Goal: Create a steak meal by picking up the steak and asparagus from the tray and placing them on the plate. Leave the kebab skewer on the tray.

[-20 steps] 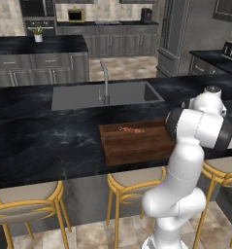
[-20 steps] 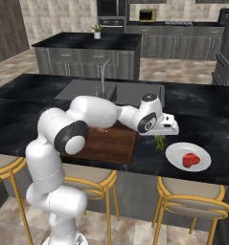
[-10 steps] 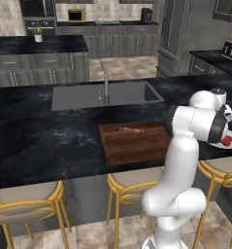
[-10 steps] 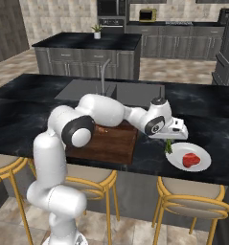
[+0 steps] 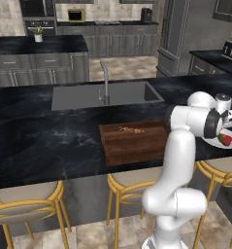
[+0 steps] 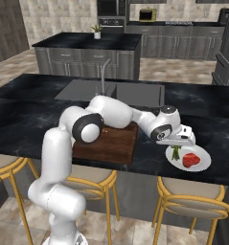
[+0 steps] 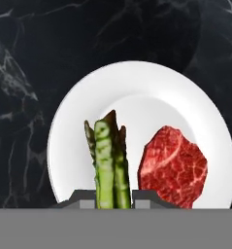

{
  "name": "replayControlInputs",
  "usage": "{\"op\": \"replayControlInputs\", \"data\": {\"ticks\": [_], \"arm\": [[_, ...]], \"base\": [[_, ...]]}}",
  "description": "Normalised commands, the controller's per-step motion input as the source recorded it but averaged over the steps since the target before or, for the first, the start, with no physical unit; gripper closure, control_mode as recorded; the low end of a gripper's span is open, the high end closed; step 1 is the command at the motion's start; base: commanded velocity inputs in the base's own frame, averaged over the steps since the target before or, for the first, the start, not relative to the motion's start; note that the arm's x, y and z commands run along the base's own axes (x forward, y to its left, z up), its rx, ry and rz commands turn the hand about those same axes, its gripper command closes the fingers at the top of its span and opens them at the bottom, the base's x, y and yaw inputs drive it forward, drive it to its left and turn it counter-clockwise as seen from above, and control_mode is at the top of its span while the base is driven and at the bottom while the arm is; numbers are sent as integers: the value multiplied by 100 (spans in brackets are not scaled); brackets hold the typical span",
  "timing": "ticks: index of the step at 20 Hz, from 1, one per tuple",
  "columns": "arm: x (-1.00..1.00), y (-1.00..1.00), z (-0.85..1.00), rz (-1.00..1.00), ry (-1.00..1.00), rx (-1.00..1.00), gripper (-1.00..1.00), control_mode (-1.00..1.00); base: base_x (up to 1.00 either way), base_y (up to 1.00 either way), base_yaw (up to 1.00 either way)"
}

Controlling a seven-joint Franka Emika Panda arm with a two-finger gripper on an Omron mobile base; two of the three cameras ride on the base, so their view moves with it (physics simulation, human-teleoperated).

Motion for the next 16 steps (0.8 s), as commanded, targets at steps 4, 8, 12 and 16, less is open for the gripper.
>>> {"op": "replayControlInputs", "data": {"ticks": [4,8,12,16], "arm": [[11,-32,-23,0,0,3,100,-100],[22,-6,-22,0,0,0,100,-100],[25,0,-27,0,0,0,100,-100],[24,0,-27,0,0,0,100,-100]], "base": [[0,0,0],[0,0,0],[0,0,0],[0,0,0]]}}
